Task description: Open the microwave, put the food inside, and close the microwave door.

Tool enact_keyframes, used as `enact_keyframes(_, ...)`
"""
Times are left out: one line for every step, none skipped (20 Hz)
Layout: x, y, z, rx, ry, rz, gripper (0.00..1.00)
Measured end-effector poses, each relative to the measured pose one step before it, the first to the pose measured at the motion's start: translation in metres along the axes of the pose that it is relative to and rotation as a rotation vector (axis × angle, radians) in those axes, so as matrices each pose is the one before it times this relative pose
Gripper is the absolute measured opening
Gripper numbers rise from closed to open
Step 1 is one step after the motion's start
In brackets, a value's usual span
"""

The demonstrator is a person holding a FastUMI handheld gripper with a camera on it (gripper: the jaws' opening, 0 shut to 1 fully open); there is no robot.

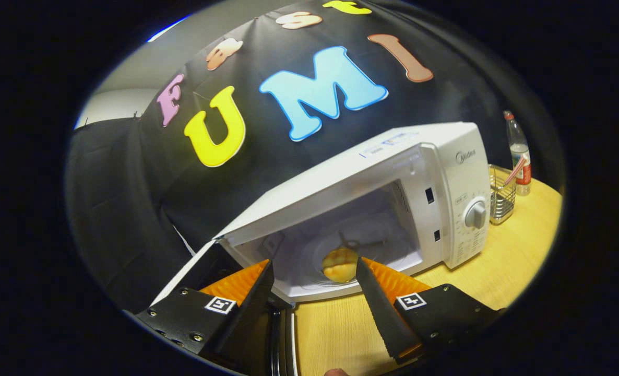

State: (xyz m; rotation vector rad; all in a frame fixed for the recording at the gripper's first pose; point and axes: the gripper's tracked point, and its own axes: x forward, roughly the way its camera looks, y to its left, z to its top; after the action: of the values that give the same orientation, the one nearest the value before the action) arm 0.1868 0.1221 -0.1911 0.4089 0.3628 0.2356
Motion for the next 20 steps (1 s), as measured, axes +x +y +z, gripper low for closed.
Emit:
enact_keyframes(-0.01325,0.00457,0.00434,-0.02042,-0.01073,0.00633,0.96)
enact_keyframes(-0.01434,0.00629,0.00377,-0.01655,-0.00983,0.00755,0.96)
enact_keyframes(-0.01293,0.00545,0.00444,-0.01585,-0.01013,0.00653,0.96)
enact_keyframes(-0.01368,0.00546,0.00325,-0.01557,-0.01029,0.00718,0.96)
enact_keyframes(-0.01183,0.00529,0.00312,-0.01597,-0.00745,0.00482,0.96)
enact_keyframes(-0.01197,0.00602,0.00243,-0.01991,-0.00394,0.00489,0.96)
enact_keyframes(-0.01092,0.00692,0.00081,-0.0206,-0.001,0.00917,0.96)
enact_keyframes(-0.01147,0.00993,0.00068,-0.022,0.00099,0.0147,0.96)
enact_keyframes(-0.00881,0.00763,0.00125,-0.01458,-0.00133,0.01207,0.96)
enact_keyframes(-0.00896,0.01042,0.00119,-0.01502,-0.00557,0.0156,0.96)
enact_keyframes(-0.00847,0.01049,0.00195,-0.01801,-0.0064,0.01683,0.96)
enact_keyframes(-0.00795,0.01191,0.00078,-0.02547,-0.00405,0.01669,0.96)
enact_keyframes(-0.00682,0.01167,-0.00006,-0.02791,-0.00017,0.01842,0.96)
enact_keyframes(-0.00635,0.01315,-0.00251,-0.02175,0.00461,0.02458,0.96)
enact_keyframes(-0.0057,0.01503,-0.00199,-0.01346,0.00554,0.03006,0.96)
enact_keyframes(-0.00522,0.01628,-0.00296,-0.00861,0.00523,0.02829,0.96)
enact_keyframes(-0.00446,0.01287,-0.00189,-0.00759,0.00546,0.02275,0.96)
enact_keyframes(-0.00106,0.01218,-0.00067,-0.00568,-0.0079,0.01938,0.96)
enact_keyframes(-0.00276,0.01205,0.00131,-0.00162,-0.01275,0.02096,0.96)
enact_keyframes(-0.00332,0.01483,-0.00157,-0.00143,-0.00726,0.02276,0.98)
